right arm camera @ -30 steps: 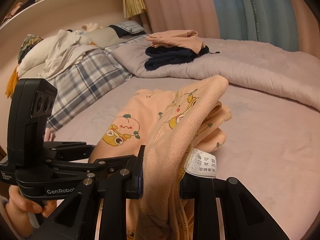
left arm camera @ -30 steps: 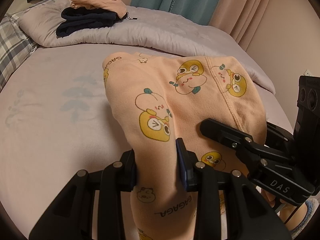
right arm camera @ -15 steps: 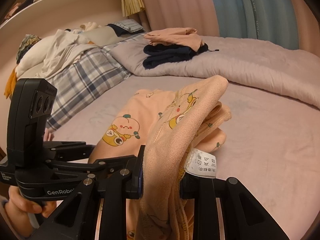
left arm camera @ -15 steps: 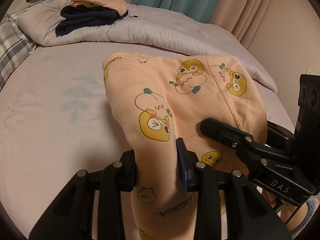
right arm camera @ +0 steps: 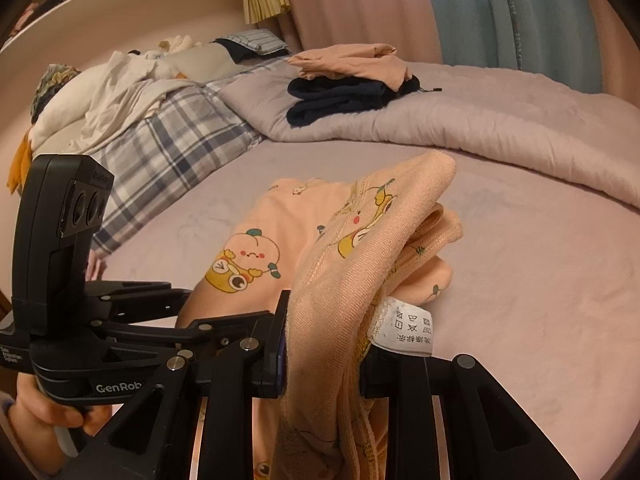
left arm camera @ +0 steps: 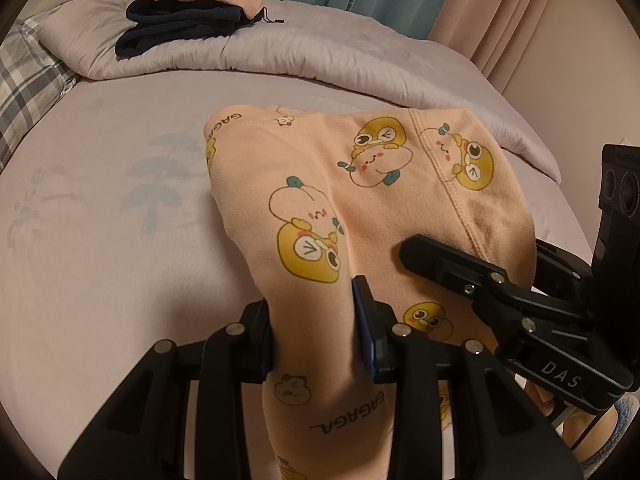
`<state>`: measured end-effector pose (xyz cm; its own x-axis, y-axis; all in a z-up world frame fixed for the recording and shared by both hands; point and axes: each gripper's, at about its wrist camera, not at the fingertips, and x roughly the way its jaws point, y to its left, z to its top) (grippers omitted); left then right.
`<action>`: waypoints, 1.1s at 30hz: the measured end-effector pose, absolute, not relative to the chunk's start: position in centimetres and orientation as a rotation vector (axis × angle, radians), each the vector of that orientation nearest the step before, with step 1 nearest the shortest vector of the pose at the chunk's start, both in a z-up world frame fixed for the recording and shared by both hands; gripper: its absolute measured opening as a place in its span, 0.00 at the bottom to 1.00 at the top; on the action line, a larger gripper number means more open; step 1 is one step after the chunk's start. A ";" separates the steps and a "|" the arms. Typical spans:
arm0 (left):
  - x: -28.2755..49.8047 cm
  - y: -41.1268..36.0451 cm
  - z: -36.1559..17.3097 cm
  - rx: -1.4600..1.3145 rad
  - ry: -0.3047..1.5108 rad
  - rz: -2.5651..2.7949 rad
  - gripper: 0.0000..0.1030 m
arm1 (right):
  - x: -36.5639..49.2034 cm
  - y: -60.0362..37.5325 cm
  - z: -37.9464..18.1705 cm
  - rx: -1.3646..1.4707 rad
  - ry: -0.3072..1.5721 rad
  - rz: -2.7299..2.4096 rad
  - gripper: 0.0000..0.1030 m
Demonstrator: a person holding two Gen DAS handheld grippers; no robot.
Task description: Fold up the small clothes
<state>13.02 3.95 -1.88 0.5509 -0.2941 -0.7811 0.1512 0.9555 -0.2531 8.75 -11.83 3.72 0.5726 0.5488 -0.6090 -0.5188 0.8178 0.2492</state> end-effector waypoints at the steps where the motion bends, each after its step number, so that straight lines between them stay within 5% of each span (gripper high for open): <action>1: 13.1 4.0 -2.0 -0.166 0.957 -0.264 0.33 | 8.9 -11.9 3.7 0.045 0.736 0.627 0.26; 33: 12.7 5.4 -5.2 -0.211 1.031 -0.224 0.34 | 9.7 -10.5 1.4 0.053 0.841 0.652 0.26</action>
<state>12.73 5.41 -5.20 0.4955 -0.2821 -0.8216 0.0846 0.9570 -0.2775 9.69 -10.50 1.45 0.4860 0.5555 -0.6747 -0.5149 0.8058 0.2925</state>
